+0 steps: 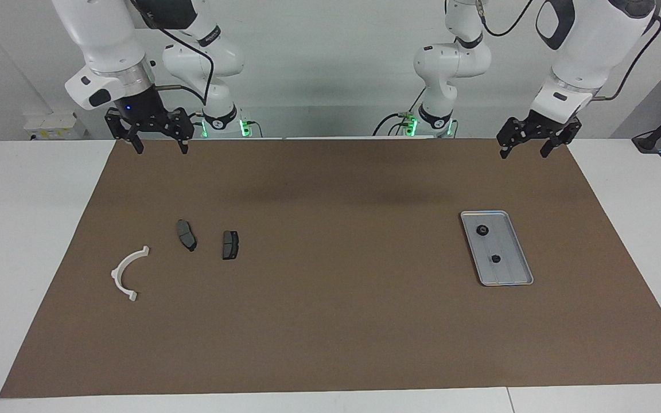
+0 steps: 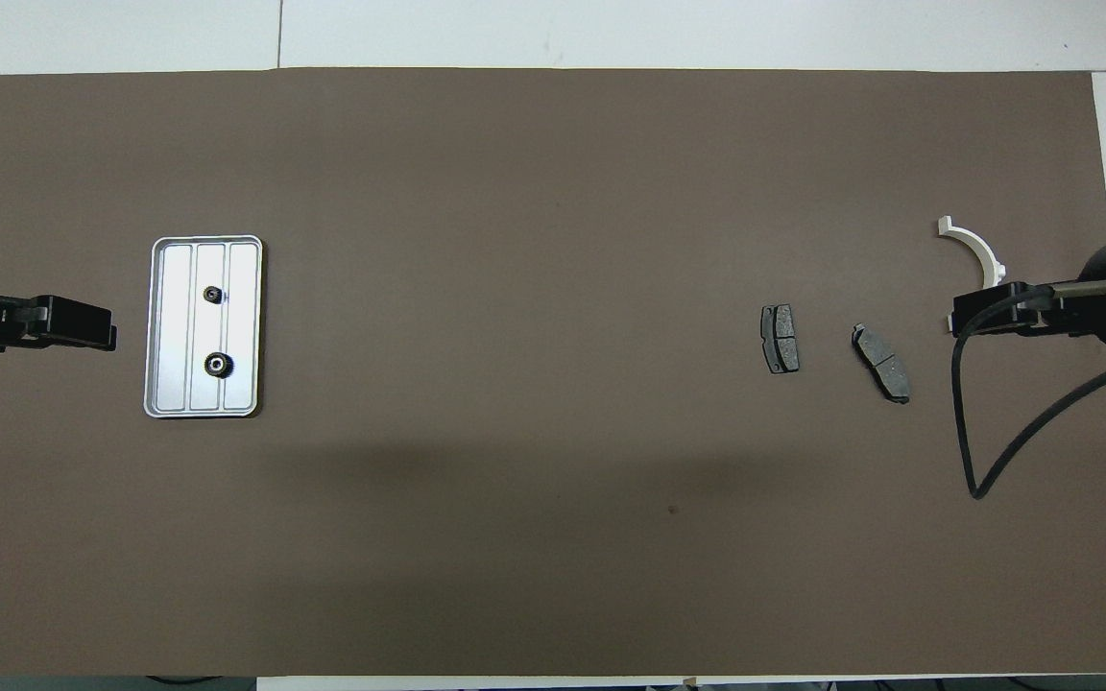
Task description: Place bearing gear from tray to pile
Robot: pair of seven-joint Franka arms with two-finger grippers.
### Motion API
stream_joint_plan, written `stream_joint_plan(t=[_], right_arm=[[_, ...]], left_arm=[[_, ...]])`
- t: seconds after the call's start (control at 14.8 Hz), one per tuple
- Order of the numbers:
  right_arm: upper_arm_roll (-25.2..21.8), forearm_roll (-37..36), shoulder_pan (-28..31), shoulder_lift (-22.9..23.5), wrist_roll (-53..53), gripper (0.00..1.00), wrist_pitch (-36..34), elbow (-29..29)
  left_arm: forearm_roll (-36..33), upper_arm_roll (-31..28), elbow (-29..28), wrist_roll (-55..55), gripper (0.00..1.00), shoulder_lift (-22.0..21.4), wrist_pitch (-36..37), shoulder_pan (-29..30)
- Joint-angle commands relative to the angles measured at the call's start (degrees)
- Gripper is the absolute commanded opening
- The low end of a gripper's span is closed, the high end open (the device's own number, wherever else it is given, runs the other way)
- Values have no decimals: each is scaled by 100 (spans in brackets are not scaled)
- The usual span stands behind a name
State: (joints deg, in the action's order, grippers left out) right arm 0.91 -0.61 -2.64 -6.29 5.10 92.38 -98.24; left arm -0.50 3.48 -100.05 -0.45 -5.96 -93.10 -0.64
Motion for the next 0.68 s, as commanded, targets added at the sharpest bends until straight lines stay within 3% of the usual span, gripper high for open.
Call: stream_joint_plan(t=[0.0,0.14,0.41,0.61], right_arm=[[23,184,62,-118,-114,100,-9,-125],[23,184,62,-118,-114,100,-9,-125],[23,184,62,-118,-114,100,-9,-125],[23,184,62,-118,-123,100,-18,-125]], left_arm=[[-20,-5,-68,-52,100,-46,-50,3],[-20,-5,-68,-86,100,-55,-15,3],[-29,-5,-612,210,100,-336,-94,177],[-11,-5,-980,651,100,-301,-935,389]])
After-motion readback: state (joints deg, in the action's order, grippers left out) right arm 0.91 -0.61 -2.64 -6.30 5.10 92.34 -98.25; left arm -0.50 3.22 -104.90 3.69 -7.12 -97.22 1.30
